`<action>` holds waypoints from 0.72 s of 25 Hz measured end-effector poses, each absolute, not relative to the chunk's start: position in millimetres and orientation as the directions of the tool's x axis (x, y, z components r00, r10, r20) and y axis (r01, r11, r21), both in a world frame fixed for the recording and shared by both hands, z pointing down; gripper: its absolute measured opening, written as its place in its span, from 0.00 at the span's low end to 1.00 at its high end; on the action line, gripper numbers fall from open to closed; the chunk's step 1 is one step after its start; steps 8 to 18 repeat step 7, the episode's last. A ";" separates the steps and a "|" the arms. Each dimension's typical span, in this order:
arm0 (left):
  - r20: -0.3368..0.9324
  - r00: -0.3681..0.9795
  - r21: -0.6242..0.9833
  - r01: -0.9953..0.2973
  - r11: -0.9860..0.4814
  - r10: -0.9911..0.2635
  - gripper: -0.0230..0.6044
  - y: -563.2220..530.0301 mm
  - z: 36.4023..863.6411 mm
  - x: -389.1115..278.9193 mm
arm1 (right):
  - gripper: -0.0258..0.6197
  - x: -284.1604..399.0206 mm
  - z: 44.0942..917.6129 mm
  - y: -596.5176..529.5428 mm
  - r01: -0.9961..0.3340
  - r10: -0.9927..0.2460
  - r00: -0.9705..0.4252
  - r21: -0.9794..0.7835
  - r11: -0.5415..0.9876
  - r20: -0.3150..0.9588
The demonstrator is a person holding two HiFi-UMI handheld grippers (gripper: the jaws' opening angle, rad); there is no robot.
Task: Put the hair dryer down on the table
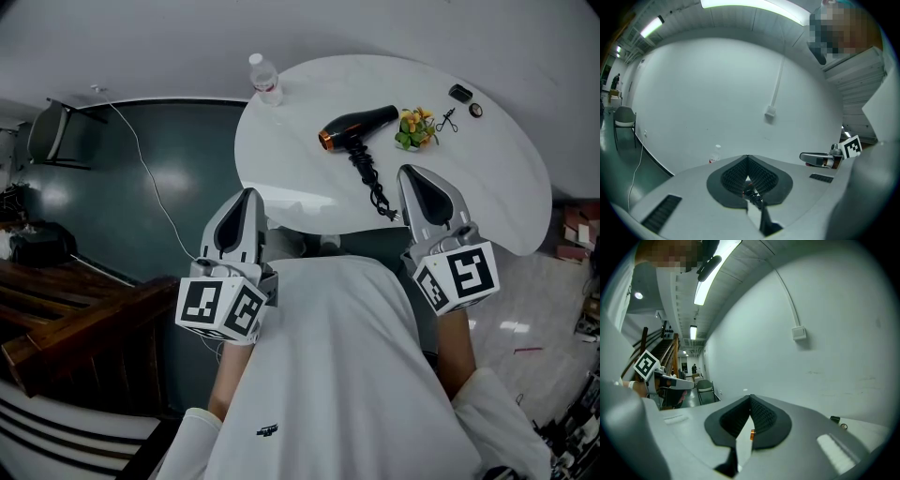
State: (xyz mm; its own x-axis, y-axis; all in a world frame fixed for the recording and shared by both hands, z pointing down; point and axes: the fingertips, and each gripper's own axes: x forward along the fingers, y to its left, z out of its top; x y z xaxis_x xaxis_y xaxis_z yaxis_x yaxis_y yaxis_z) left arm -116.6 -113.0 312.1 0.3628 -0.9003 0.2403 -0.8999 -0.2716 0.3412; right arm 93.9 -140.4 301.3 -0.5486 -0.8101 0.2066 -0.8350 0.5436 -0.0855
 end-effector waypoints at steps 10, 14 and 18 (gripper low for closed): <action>0.236 0.342 0.345 -0.905 -0.251 -0.909 0.05 -112.3 311.8 -124.9 | 0.06 87.6 301.6 -142.1 -0.826 -0.801 -0.561 -0.080 0.557 0.209; 0.236 0.342 0.345 -0.905 -0.251 -0.909 0.05 -112.3 311.8 -124.9 | 0.06 87.6 301.6 -142.1 -0.826 -0.801 -0.561 -0.080 0.557 0.209; 0.236 0.342 0.345 -0.905 -0.251 -0.909 0.05 -112.3 311.8 -124.9 | 0.06 87.6 301.6 -142.1 -0.826 -0.801 -0.561 -0.080 0.557 0.209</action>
